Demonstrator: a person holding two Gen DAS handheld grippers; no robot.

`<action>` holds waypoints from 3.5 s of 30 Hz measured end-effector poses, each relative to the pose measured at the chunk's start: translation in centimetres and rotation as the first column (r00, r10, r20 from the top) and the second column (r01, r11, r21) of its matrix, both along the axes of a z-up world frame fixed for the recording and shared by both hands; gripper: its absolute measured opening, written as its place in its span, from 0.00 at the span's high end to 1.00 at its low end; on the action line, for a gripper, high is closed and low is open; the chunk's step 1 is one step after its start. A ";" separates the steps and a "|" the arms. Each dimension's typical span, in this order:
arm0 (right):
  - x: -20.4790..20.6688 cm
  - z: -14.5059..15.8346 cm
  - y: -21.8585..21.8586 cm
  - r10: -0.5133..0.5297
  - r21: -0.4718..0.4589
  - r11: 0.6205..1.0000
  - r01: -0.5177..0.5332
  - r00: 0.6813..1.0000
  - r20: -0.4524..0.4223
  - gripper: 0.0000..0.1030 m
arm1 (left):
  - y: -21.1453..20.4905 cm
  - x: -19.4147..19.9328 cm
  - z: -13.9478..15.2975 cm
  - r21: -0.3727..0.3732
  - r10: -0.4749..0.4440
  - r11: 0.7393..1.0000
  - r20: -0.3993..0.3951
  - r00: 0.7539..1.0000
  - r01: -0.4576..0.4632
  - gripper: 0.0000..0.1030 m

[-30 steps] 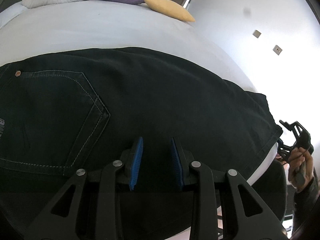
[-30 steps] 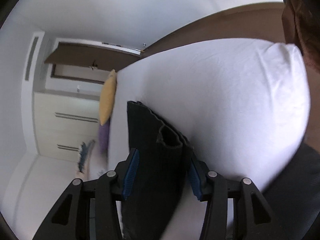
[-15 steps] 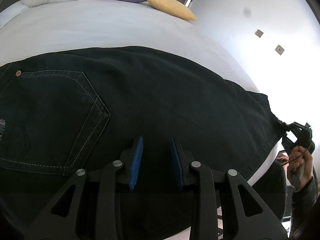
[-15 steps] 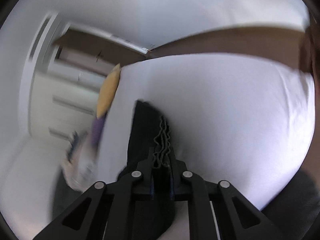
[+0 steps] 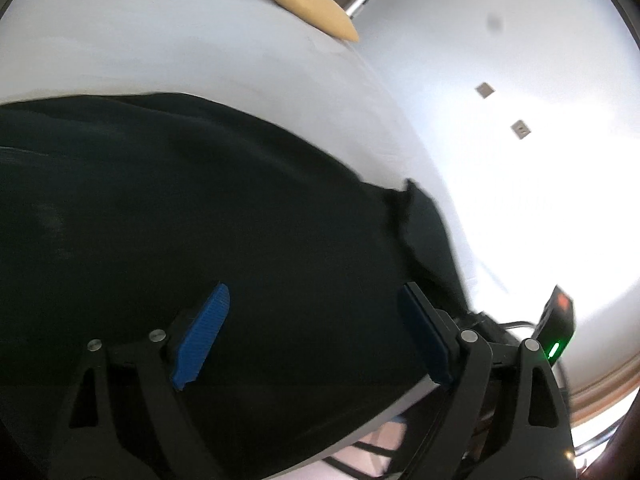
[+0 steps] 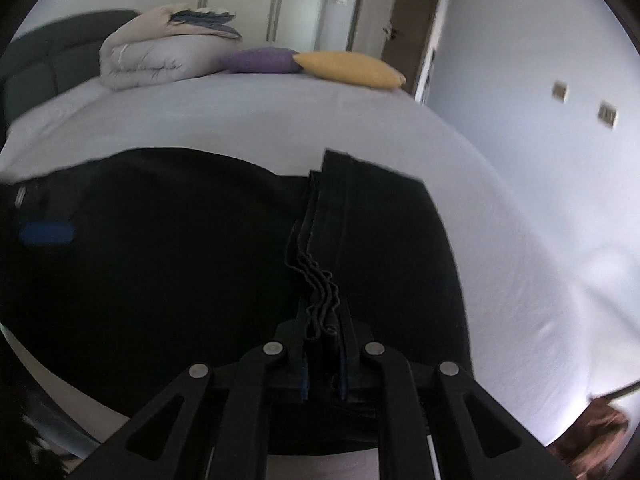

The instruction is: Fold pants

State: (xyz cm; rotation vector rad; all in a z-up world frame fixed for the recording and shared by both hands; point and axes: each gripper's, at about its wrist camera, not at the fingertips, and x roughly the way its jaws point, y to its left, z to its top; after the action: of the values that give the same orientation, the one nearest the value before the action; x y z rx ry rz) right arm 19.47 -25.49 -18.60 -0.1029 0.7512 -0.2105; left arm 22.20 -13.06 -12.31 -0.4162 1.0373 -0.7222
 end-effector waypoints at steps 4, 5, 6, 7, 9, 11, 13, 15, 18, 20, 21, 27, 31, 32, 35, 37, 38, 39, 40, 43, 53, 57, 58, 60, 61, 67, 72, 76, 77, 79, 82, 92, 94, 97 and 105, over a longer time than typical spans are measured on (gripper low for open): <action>-0.6 0.9 1.3 0.021 -0.073 0.997 -0.018 0.999 0.030 0.89 | -3.7 2.2 0.3 -0.091 -0.069 0.994 -0.068 0.995 0.062 0.16; -0.9 1.1 1.8 0.028 -0.094 0.995 -0.025 0.999 0.037 0.89 | -4.9 2.9 0.4 -0.096 -0.087 0.992 -0.077 0.993 0.080 0.16; -1.0 1.4 2.3 0.037 -0.106 0.994 -0.032 0.998 0.045 0.89 | -5.8 3.4 0.4 -0.092 -0.098 0.992 -0.083 0.992 0.090 0.16; -0.8 1.8 2.3 0.044 -0.113 0.993 -0.038 0.998 0.049 0.89 | -7.0 4.2 0.4 -0.086 -0.110 0.991 -0.092 0.990 0.102 0.16; -1.5 2.1 3.1 0.062 -0.133 0.990 -0.054 0.996 0.059 0.89 | -8.6 5.1 0.2 -0.082 -0.125 0.990 -0.113 0.986 0.116 0.16; -2.2 2.3 3.6 0.083 -0.144 0.987 -0.074 0.995 0.062 0.89 | -10.0 5.9 -0.2 -0.075 -0.142 0.988 -0.133 0.981 0.132 0.16; -2.6 2.3 4.3 0.103 -0.150 0.984 -0.093 0.993 0.058 0.89 | -11.0 6.5 -0.8 -0.050 -0.146 0.989 -0.151 0.978 0.140 0.16; -2.3 2.1 4.7 0.129 -0.156 0.981 -0.119 0.990 0.057 0.89 | -11.6 6.8 -1.3 -0.046 -0.159 0.987 -0.170 0.972 0.153 0.17; -2.8 2.2 5.8 0.172 -0.164 0.973 -0.161 0.983 0.057 0.89 | -11.8 7.1 -1.8 -0.033 -0.194 0.981 -0.188 0.963 0.191 0.72; -3.2 2.2 6.5 0.197 -0.170 0.968 -0.185 0.979 0.055 0.88 | -11.0 7.5 -1.9 -0.029 -0.200 0.980 -0.193 0.961 0.198 0.76; -3.2 2.3 6.8 0.206 -0.171 0.966 -0.195 0.977 0.054 0.88 | -10.8 7.4 -1.7 -0.027 -0.200 0.980 -0.187 0.962 0.199 0.83; -3.4 2.8 8.7 0.295 -0.193 0.940 -0.281 0.954 0.046 0.89 | -6.3 8.6 0.1 0.023 -0.195 0.980 -0.123 0.973 0.199 0.88; -3.5 3.2 11.0 0.375 -0.218 0.908 -0.359 0.926 0.035 0.88 | -3.7 9.2 1.7 0.122 -0.213 0.968 -0.054 0.976 0.218 0.90; -3.1 3.3 11.7 0.398 -0.228 0.896 -0.381 0.917 0.033 0.88 | -3.0 9.4 1.9 0.139 -0.217 0.965 -0.045 0.975 0.221 0.90; -1.8 3.3 12.9 0.450 -0.238 0.870 -0.432 0.893 0.021 0.88 | -0.9 10.0 2.1 0.174 -0.226 0.958 -0.039 0.973 0.230 0.90; -1.3 3.2 13.6 0.473 -0.240 0.857 -0.457 0.881 0.009 0.88 | 1.2 9.7 2.1 0.183 -0.230 0.955 -0.039 0.972 0.234 0.90; -1.1 3.0 14.1 0.486 -0.240 0.848 -0.472 0.874 0.000 0.88 | 2.0 10.0 1.9 0.195 -0.229 0.953 -0.040 0.973 0.232 0.90; -0.8 2.8 14.6 0.495 -0.239 0.843 -0.482 0.869 -0.007 0.88 | 3.1 10.6 1.9 0.202 -0.225 0.952 -0.042 0.973 0.229 0.90; -0.6 2.5 15.1 0.506 -0.242 0.835 -0.495 0.862 -0.019 0.88 | 4.0 10.9 1.6 0.211 -0.220 0.951 -0.046 0.974 0.224 0.90; -0.6 1.6 16.2 0.530 -0.242 0.816 -0.525 0.846 -0.052 0.88 | 7.6 11.8 0.2 0.228 -0.212 0.949 -0.052 0.976 0.218 0.90; 1.8 0.1 15.6 0.571 -0.239 0.778 -0.581 0.813 -0.118 0.88 | 11.0 13.1 -1.8 0.223 -0.185 0.956 -0.056 0.981 0.193 0.90; 2.9 -1.2 15.9 0.575 -0.219 0.771 -0.598 0.801 -0.166 0.84 | 11.2 13.4 -2.1 0.231 -0.170 0.956 -0.065 0.983 0.180 0.88; 3.1 -1.4 15.5 0.569 -0.200 0.781 -0.592 0.806 -0.161 0.84 | 11.2 13.4 -2.0 0.227 -0.165 0.958 -0.069 0.984 0.176 0.88; 3.3 -1.4 14.7 0.563 -0.172 0.794 -0.583 0.812 -0.154 0.83 | 11.6 13.5 -1.6 0.240 -0.149 0.958 -0.060 0.987 0.159 0.80; 3.2 -1.1 13.9 0.569 -0.146 0.797 -0.586 0.810 -0.144 0.77 | 12.0 13.5 -1.2 0.258 -0.137 0.955 -0.044 0.990 0.144 0.77; 2.6 1.2 8.0 0.604 0.089 0.797 -0.598 0.794 -0.075 0.37 | 14.9 12.9 2.0 0.392 -0.002 0.919 0.085 0.996 -0.032 0.72; 3.4 5.2 -2.4 0.535 0.466 0.736 -0.490 0.844 0.042 0.62 | 12.1 8.6 3.4 0.452 -0.078 0.891 0.224 0.972 -0.033 0.72; 7.3 4.6 -12.6 0.401 0.676 0.664 -0.319 0.915 0.037 0.74 | 8.8 4.9 0.0 0.560 -0.173 0.828 0.199 0.965 0.034 0.72; 8.6 4.1 -15.1 0.391 0.728 0.620 -0.291 0.920 0.034 0.75 | 8.5 4.2 -1.1 0.591 -0.176 0.806 0.194 0.965 0.029 0.72; 10.3 2.7 -18.2 0.352 0.781 0.578 -0.235 0.936 0.021 0.76 | 8.8 3.2 -1.6 0.588 -0.157 0.809 0.241 0.958 -0.015 0.71; 13.6 -0.1 -20.9 0.322 0.865 0.477 -0.154 0.947 -0.010 0.77 | 10.3 3.4 -2.0 0.522 -0.082 0.852 0.218 0.973 -0.045 0.71; 17.3 -6.6 -20.1 0.301 0.921 0.388 -0.034 0.949 -0.091 0.99 | 11.1 4.0 -2.6 0.503 -0.065 0.863 0.207 0.976 -0.049 0.71; 15.9 -6.4 -19.7 0.322 0.914 0.405 -0.041 0.941 -0.100 0.99 | 10.3 3.6 -2.6 0.502 -0.061 0.863 0.207 0.977 -0.053 0.71; 13.1 -5.8 -18.0 0.354 0.903 0.427 -0.053 0.928 -0.113 0.99 | 9.8 2.7 -2.3 0.501 -0.058 0.864 0.210 0.976 -0.057 0.71; 6.0 -4.9 -15.4 0.402 0.895 0.439 -0.074 0.907 -0.123 0.98 | 9.8 2.4 -2.6 0.494 -0.050 0.867 0.216 0.975 -0.065 0.71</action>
State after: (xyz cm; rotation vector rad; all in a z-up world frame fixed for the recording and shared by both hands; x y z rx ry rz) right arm 25.44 -40.87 -23.54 0.7873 1.0899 0.5270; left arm 24.56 -3.25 -14.88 0.1115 0.9652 -0.4526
